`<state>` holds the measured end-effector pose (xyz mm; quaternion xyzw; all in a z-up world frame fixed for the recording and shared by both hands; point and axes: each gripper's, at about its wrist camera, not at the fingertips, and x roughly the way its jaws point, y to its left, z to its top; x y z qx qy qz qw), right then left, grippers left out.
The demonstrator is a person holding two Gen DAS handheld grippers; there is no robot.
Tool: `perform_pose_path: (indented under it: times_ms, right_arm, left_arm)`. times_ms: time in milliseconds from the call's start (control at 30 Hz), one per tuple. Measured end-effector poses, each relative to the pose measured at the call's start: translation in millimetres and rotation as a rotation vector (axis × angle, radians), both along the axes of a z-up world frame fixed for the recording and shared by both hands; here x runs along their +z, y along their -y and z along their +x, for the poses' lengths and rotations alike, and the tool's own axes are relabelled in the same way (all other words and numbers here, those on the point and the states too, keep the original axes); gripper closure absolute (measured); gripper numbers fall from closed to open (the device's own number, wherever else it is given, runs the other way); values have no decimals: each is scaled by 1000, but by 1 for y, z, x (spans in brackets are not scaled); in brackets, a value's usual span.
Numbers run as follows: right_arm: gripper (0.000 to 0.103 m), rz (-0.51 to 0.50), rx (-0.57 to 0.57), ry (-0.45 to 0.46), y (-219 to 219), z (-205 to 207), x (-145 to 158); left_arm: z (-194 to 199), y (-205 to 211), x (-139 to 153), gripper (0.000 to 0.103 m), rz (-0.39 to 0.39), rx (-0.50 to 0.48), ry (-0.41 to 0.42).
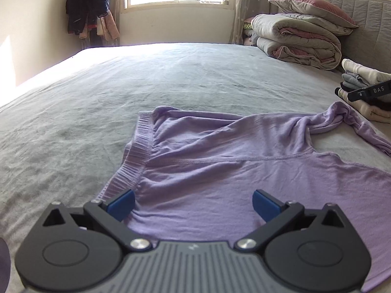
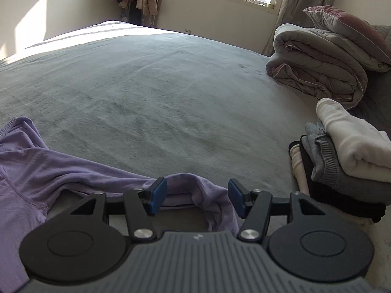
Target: Fold clothes
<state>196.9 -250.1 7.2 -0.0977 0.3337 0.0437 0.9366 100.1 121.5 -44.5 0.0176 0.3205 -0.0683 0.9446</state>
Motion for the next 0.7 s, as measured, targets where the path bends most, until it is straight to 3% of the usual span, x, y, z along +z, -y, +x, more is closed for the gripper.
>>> perform_pose_path:
  times_ms: [200, 300, 400, 533, 700]
  right_arm:
    - [57, 127, -83, 21, 45, -17, -7]
    - [57, 147, -96, 44, 59, -29, -13]
    - [57, 238, -139, 33, 81, -42, -22]
    - [57, 442, -170, 45, 114, -51, -37]
    - [58, 497, -118, 78, 112, -54, -49]
  left_arm:
    - [-5, 1, 16, 0, -109, 22, -17]
    - [-1, 21, 23, 1, -110, -23, -32]
    - [9, 57, 33, 1, -67, -80, -19]
    - [34, 116, 47, 1, -80, -173, 6]
    - [74, 189, 49, 6, -56, -271, 35]
